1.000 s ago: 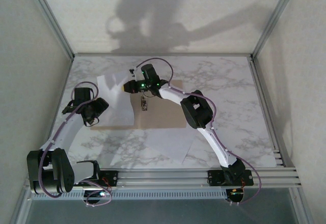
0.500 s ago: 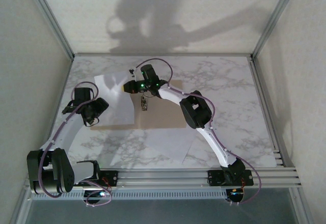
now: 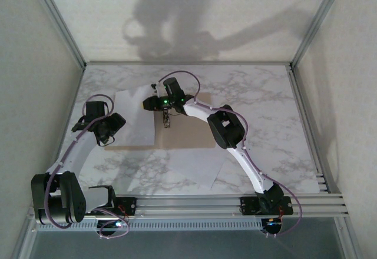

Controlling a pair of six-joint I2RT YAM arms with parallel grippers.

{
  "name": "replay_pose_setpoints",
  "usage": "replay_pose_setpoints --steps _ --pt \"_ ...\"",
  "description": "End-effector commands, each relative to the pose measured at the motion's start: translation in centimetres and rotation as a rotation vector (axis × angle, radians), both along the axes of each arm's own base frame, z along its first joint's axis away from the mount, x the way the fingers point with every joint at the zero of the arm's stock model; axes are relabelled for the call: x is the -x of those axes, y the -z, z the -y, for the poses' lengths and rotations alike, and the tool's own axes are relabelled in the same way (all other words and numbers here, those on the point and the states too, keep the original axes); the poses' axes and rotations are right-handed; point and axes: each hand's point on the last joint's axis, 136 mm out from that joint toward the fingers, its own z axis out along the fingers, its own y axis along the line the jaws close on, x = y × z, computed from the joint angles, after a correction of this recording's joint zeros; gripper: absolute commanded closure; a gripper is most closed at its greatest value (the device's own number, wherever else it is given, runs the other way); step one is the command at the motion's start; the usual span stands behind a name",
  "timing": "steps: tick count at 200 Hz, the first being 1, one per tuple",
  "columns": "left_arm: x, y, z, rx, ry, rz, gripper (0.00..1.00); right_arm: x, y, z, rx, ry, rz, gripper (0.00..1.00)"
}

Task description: Put the files into the folder

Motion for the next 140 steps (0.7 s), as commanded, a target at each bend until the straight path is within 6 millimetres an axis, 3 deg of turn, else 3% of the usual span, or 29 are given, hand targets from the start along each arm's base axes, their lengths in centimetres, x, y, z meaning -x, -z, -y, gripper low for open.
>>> replay_pose_setpoints --steps 1,53,56,67,113,140 --pt "0.2 -0.2 -0.2 0.006 -0.009 0.012 0.23 0.4 -0.3 -0.2 0.017 0.002 0.006 0.64" --pt "0.4 0.0 -0.1 0.009 -0.009 0.010 0.23 0.6 0.2 -0.1 0.036 -0.007 -0.002 0.67" --pt "0.4 0.0 -0.1 0.009 -0.010 0.010 0.23 1.7 0.3 -1.0 0.037 -0.028 -0.001 0.68" --pt "0.4 -0.1 -0.1 0.008 -0.009 0.013 0.23 1.9 0.4 -1.1 0.043 -0.031 0.000 0.69" --pt "0.5 0.0 -0.1 0.008 -0.010 0.012 0.22 1.9 -0.2 -1.0 0.066 -0.039 0.033 0.88" --pt "0.5 0.1 -0.1 0.010 -0.009 0.011 0.23 1.9 -1.3 -0.7 0.086 -0.067 0.074 0.93"
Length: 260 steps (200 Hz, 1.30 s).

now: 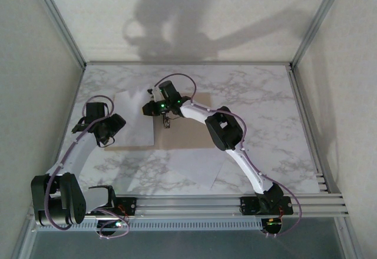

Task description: Put the files into the folder

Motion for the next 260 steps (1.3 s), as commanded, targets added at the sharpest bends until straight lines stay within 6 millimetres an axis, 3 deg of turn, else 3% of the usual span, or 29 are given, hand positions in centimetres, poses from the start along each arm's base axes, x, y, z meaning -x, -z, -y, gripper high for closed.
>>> replay_pose_setpoints --steps 1,48,57,94,188,260 --pt "0.3 -0.1 -0.1 0.010 -0.009 0.009 0.23 -0.1 -2.8 -0.1 -0.001 -0.031 0.078 0.93" --pt "0.3 0.0 -0.1 0.010 -0.010 0.009 0.23 0.2 -4.0 0.6 -0.024 -0.064 0.087 0.94" --pt "0.3 0.1 -0.1 0.012 -0.009 0.008 0.22 -1.1 -4.2 1.8 -0.028 -0.044 0.090 0.94" --pt "0.3 0.1 -0.1 0.012 -0.009 0.009 0.22 -0.9 -4.2 2.5 -0.056 -0.054 0.080 0.94" --pt "0.4 0.3 -0.1 0.012 -0.008 0.005 0.22 0.2 -3.0 1.4 -0.072 -0.017 0.034 0.94" --pt "0.4 0.3 -0.1 0.010 -0.009 0.002 0.22 -0.6 -2.7 1.5 -0.072 0.052 0.014 0.94"
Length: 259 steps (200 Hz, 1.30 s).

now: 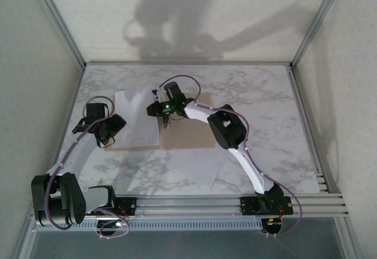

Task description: Put the files into the folder

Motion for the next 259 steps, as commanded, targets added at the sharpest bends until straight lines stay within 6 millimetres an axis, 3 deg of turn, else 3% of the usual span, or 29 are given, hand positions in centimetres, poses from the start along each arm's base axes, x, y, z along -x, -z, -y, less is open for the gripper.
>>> replay_pose_setpoints --steps 1,30,35,45,132,259 --pt "0.4 0.1 -0.2 0.008 -0.010 -0.001 0.22 -0.6 -3.0 -0.2 -0.038 0.040 0.033 0.94" --pt "0.4 0.1 -0.2 0.006 -0.010 -0.001 0.22 -0.9 -2.8 0.0 -0.047 0.069 0.020 0.95" --pt "0.3 0.0 -0.2 0.005 -0.009 0.001 0.22 0.4 -2.7 -1.0 -0.046 0.046 0.018 0.95" --pt "0.4 0.1 -0.2 0.004 -0.009 -0.002 0.22 0.8 -2.6 -1.2 -0.046 0.041 0.014 0.95" --pt "0.4 0.2 -0.2 0.004 -0.007 -0.002 0.22 2.0 -3.1 -1.4 -0.067 0.018 0.026 0.95" --pt "0.5 0.1 -0.3 -0.002 -0.007 -0.002 0.22 2.2 -2.8 -2.8 -0.098 -0.034 0.034 0.94"
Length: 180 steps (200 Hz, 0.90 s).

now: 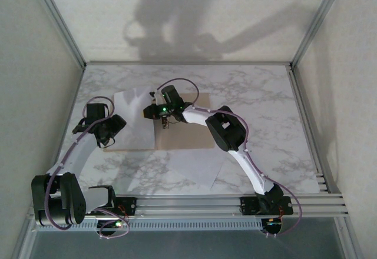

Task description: Put the files into the folder

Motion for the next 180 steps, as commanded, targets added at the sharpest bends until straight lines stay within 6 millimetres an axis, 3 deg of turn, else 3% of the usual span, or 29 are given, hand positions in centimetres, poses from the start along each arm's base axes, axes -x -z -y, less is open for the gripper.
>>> replay_pose_setpoints --steps 1,180 --pt "0.4 -0.1 -0.3 -0.003 -0.008 0.003 0.22 0.3 -1.6 -1.3 -0.046 -0.043 0.042 0.94" --pt "0.3 0.3 -0.2 0.001 -0.008 -0.003 0.22 1.6 -0.2 -1.6 -0.035 -0.051 0.001 0.94"
